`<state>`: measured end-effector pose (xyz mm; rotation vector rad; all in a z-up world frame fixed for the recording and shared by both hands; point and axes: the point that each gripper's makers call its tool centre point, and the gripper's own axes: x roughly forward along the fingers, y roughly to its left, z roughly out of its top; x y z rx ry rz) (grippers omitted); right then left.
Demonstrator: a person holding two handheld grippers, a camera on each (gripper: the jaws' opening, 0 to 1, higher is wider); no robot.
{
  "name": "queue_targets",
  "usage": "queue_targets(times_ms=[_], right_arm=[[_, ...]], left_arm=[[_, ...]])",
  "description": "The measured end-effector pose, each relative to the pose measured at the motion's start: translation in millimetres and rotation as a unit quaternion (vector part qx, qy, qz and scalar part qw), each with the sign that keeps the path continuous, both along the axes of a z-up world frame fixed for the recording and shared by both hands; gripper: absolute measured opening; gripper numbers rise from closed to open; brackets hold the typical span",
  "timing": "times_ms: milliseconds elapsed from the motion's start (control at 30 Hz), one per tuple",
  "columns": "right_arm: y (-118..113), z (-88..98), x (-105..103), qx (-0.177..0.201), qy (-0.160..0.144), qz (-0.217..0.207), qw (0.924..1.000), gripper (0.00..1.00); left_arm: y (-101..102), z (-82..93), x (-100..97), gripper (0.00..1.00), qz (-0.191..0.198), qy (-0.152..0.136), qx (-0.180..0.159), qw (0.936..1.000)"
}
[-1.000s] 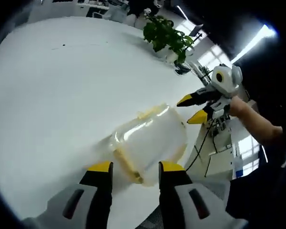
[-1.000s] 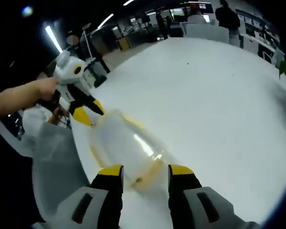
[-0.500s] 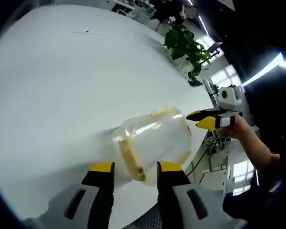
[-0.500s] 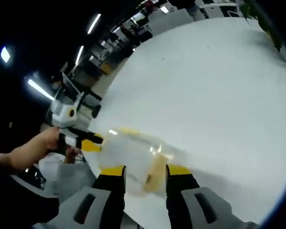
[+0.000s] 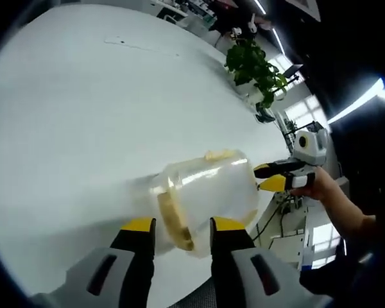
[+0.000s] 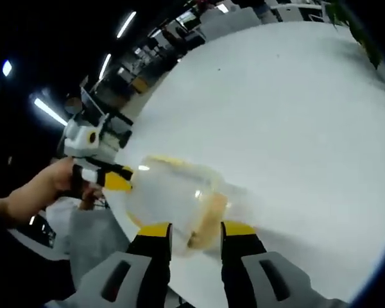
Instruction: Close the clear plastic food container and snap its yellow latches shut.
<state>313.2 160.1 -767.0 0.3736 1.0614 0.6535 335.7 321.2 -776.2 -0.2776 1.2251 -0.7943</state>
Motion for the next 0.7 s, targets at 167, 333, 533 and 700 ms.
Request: queue_targets(times_ms=[167, 333, 533, 700], right_arm=[[-2.2, -2.4, 2.2, -0.016, 0.008, -0.010, 0.9998, 0.25], [0.4, -8.8, 2.5, -0.030, 0.015, -0.016, 0.9993, 0.26], [1.0, -7.2, -0.4, -0.045, 0.012, -0.004, 0.9989, 0.24], [1.6, -6.9, -0.8, -0.053, 0.008, 0.000, 0.9986, 0.21]], left_arm=[[-9.1, -2.6, -2.7, 0.32, -0.016, 0.001, -0.003, 0.9999], [-17.6, -4.3, -2.6, 0.34, -0.012, 0.000, -0.014, 0.9998], [-16.5, -5.0, -2.0, 0.33, -0.002, -0.001, -0.004, 1.0000], [-18.3, -4.4, -2.2, 0.32, -0.005, 0.000, 0.003, 1.0000]])
